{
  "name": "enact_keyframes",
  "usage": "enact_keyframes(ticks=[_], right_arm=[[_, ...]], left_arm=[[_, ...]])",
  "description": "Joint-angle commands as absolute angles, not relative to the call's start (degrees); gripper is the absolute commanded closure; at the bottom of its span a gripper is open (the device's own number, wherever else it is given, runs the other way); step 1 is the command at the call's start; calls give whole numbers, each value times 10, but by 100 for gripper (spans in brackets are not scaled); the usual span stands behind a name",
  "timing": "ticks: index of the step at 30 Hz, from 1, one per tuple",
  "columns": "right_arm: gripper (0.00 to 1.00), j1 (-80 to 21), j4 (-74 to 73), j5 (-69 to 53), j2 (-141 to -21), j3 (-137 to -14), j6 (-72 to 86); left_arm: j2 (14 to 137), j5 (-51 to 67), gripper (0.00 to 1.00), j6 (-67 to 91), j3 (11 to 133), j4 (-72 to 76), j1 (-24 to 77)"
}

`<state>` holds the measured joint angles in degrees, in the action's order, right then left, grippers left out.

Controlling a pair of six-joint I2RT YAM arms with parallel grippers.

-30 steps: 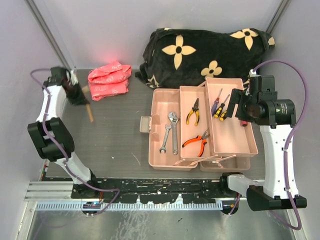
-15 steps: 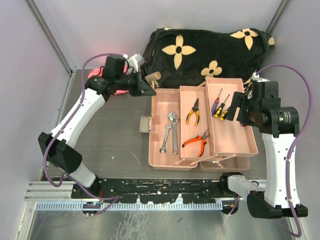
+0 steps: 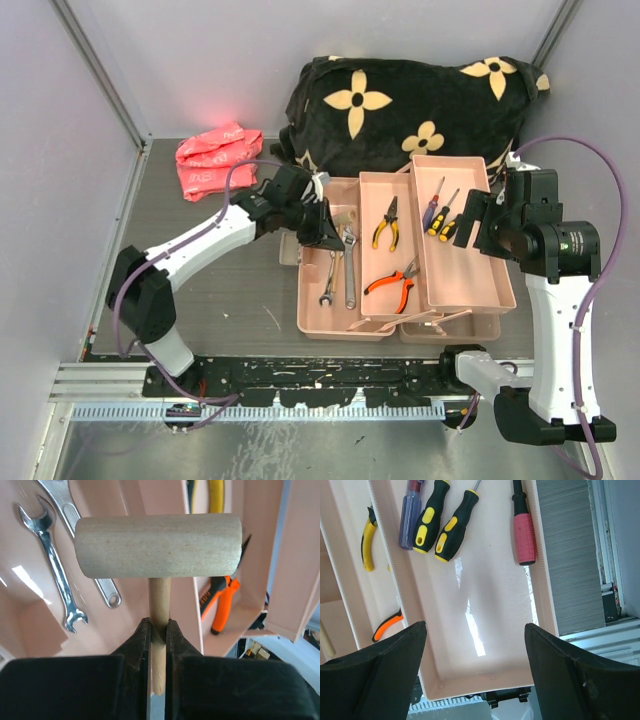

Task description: Pack the tool kit

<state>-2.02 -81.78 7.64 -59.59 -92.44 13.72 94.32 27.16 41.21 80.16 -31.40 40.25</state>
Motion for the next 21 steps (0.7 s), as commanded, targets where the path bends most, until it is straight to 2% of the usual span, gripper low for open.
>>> enact_keyframes(ticks=[1,12,15,19,21], right_arm=[[16,-19,-816,76,-583,-933,143],[16,-19,-821,75,-581,-930,149],[15,-19,-825,78,-578,-926,149],[16,-19,-823,78,-575,-914,148],[15,-19,-820,78,-575,-911,149]], left_arm=[[987,239,100,432,832,-255,412],[1094,158,98,458,849,-276,428],[1110,141,80,456,859,-287,428],[1115,141,59,454,876,-291,428],[1113,141,57,453,886,-294,427]])
